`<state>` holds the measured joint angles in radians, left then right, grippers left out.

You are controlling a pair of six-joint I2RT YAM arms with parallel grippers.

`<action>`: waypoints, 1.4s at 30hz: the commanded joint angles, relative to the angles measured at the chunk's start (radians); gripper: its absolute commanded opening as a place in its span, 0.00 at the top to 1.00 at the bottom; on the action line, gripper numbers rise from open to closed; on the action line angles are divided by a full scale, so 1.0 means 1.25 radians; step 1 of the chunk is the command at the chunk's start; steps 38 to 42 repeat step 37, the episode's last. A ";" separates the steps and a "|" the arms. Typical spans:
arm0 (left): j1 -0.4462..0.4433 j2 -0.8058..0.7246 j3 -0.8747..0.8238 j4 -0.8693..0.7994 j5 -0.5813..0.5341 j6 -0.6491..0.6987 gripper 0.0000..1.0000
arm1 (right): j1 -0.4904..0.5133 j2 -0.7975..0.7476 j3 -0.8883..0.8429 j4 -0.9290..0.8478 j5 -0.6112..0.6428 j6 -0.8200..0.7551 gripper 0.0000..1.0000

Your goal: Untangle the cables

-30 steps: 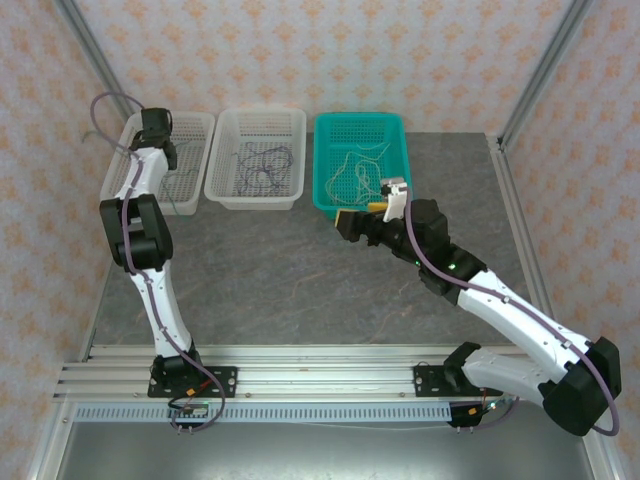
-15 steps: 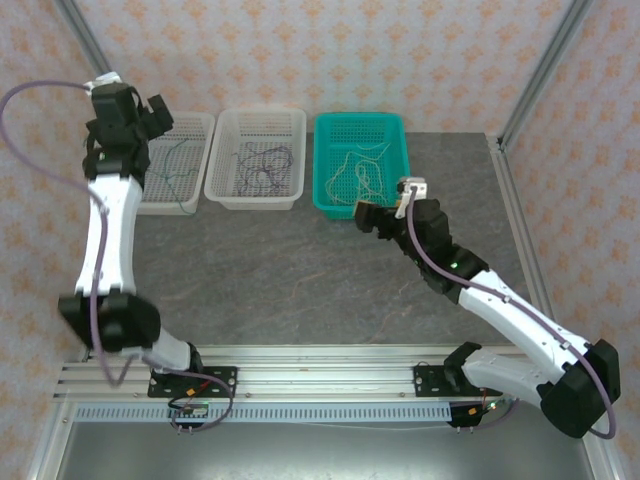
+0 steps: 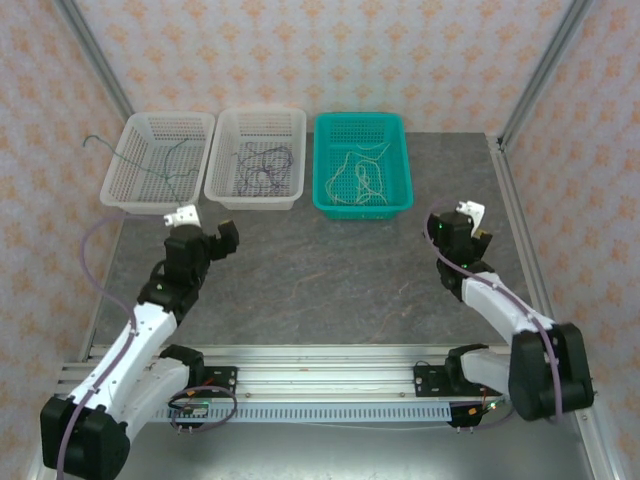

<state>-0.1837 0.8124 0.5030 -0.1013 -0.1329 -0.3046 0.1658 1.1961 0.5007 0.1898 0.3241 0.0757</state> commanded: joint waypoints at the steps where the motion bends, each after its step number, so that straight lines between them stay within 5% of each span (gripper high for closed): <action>1: -0.004 -0.012 -0.082 0.204 -0.126 0.056 0.00 | -0.013 0.102 -0.051 0.247 0.038 -0.062 0.01; 6: -0.004 0.132 -0.063 0.273 -0.213 0.145 0.00 | -0.037 0.239 -0.029 0.403 -0.005 -0.102 0.01; 9: 0.014 0.232 -0.130 0.527 -0.212 0.182 0.00 | -0.086 0.236 -0.081 0.468 -0.103 -0.068 0.01; 11: 0.045 0.306 -0.105 0.540 -0.193 0.205 0.00 | -0.095 0.296 -0.162 0.714 -0.108 -0.076 0.01; 13: 0.072 0.397 -0.116 0.656 -0.132 0.230 0.00 | -0.096 0.236 -0.134 0.562 -0.131 -0.074 0.01; 18: 0.116 0.544 -0.078 0.701 0.011 0.239 0.00 | -0.092 0.268 -0.104 0.555 -0.059 -0.058 0.01; 42: 0.111 0.548 -0.065 0.680 0.021 0.247 0.00 | -0.091 0.262 -0.097 0.536 -0.085 -0.064 0.01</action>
